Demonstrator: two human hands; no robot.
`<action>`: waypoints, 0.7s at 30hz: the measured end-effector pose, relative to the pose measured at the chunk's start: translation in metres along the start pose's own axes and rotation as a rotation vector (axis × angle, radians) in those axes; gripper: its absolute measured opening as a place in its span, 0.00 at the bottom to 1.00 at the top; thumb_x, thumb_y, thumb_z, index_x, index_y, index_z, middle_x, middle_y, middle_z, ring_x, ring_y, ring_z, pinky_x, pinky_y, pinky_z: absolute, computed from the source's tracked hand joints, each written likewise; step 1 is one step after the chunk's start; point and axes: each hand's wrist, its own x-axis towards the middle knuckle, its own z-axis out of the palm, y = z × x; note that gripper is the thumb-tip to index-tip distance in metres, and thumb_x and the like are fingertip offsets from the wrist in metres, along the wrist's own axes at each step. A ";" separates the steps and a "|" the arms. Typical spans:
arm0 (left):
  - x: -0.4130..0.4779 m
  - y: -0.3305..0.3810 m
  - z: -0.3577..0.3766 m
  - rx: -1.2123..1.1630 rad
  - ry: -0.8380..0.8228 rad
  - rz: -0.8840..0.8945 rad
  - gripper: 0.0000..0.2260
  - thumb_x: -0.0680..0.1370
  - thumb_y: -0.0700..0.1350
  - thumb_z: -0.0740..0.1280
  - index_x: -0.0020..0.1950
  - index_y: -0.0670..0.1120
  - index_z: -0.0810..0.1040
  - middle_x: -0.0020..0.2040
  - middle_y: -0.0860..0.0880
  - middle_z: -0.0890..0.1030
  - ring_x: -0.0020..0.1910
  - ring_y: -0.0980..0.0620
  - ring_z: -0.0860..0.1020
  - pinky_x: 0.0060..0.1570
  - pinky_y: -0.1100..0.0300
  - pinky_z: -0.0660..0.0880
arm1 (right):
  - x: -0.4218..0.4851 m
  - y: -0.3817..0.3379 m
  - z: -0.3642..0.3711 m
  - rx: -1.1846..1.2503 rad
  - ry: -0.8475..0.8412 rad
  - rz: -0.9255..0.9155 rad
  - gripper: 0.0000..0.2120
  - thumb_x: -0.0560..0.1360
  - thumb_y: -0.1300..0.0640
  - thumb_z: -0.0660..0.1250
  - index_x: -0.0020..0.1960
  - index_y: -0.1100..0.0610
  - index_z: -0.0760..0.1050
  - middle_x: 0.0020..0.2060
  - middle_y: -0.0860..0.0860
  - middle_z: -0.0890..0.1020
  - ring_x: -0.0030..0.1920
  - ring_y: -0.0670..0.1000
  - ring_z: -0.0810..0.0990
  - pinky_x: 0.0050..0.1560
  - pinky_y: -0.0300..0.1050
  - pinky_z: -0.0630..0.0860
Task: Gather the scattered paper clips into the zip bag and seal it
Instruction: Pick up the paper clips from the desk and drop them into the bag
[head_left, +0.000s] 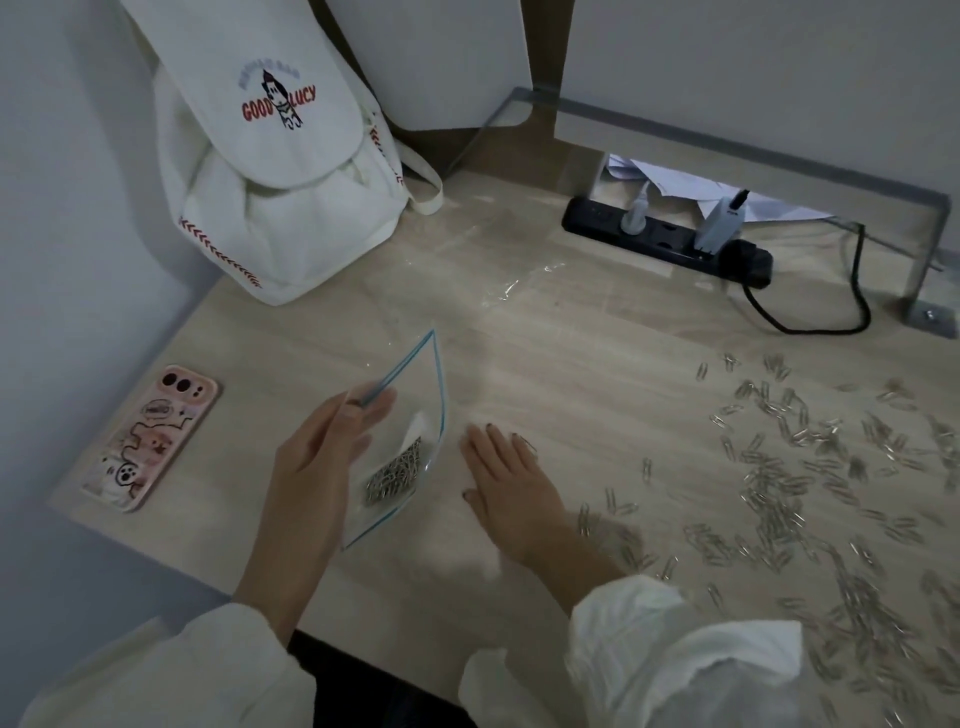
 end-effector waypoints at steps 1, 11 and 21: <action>0.000 0.000 0.001 0.002 -0.004 -0.003 0.12 0.80 0.40 0.56 0.52 0.50 0.78 0.55 0.49 0.82 0.58 0.56 0.78 0.61 0.61 0.71 | -0.006 0.008 0.002 -0.011 0.018 0.016 0.26 0.74 0.46 0.50 0.66 0.57 0.71 0.65 0.52 0.74 0.65 0.53 0.74 0.65 0.49 0.58; -0.006 -0.004 0.022 0.002 -0.107 -0.029 0.07 0.77 0.45 0.63 0.49 0.52 0.81 0.52 0.50 0.83 0.54 0.57 0.79 0.56 0.65 0.74 | -0.094 0.065 0.040 0.014 0.244 0.249 0.25 0.80 0.47 0.39 0.74 0.54 0.52 0.72 0.49 0.62 0.75 0.48 0.42 0.73 0.44 0.45; -0.019 -0.012 0.034 0.011 -0.184 -0.024 0.12 0.76 0.47 0.62 0.55 0.46 0.80 0.55 0.47 0.82 0.58 0.53 0.79 0.62 0.59 0.70 | -0.107 -0.010 -0.010 1.766 -0.055 0.532 0.07 0.74 0.59 0.62 0.47 0.54 0.78 0.42 0.57 0.84 0.37 0.47 0.82 0.41 0.38 0.76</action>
